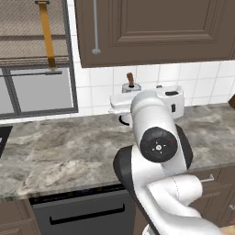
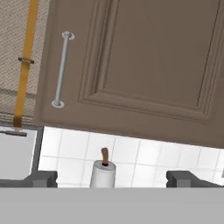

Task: Open the cabinet and move the ladle to the pot. Then close the cabinet.

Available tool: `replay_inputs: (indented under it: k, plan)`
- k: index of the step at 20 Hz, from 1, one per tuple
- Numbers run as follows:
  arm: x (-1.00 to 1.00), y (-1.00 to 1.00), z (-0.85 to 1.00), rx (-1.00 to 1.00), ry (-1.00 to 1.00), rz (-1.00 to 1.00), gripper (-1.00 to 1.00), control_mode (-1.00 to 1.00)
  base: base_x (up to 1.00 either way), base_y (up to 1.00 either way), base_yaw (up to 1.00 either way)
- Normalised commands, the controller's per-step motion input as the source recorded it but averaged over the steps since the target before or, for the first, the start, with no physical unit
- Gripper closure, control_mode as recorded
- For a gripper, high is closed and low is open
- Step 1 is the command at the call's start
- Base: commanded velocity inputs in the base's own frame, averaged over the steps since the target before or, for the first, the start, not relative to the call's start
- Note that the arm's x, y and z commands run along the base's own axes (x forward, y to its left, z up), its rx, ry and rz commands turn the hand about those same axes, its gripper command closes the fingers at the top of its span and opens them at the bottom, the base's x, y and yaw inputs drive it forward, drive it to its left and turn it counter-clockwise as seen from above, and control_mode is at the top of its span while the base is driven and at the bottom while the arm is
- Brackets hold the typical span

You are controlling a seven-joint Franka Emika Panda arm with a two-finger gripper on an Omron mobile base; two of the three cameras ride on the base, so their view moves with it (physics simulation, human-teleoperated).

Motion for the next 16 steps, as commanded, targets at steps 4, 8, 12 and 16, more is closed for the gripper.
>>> replay_inputs:
  k: [4, 8, 12, 16]
  plan:
    - [0.33, 0.23, 0.56, 0.0, -0.2, 0.01, -1.0, -1.0, 0.0, 0.0, 0.0]
    - [0.53, 0.24, 0.6, 0.0, -0.02, 0.0, -1.0, -1.0, 0.0, 0.0, 0.0]
    - [0.37, 0.16, 0.46, 0.0, 0.0, 0.0, -1.0, -1.0, 0.0, 0.0, 0.0]
    - [0.43, 0.24, 0.28, 0.0, -0.01, 0.0, -1.0, -1.0, 0.0, 0.0, 0.0]
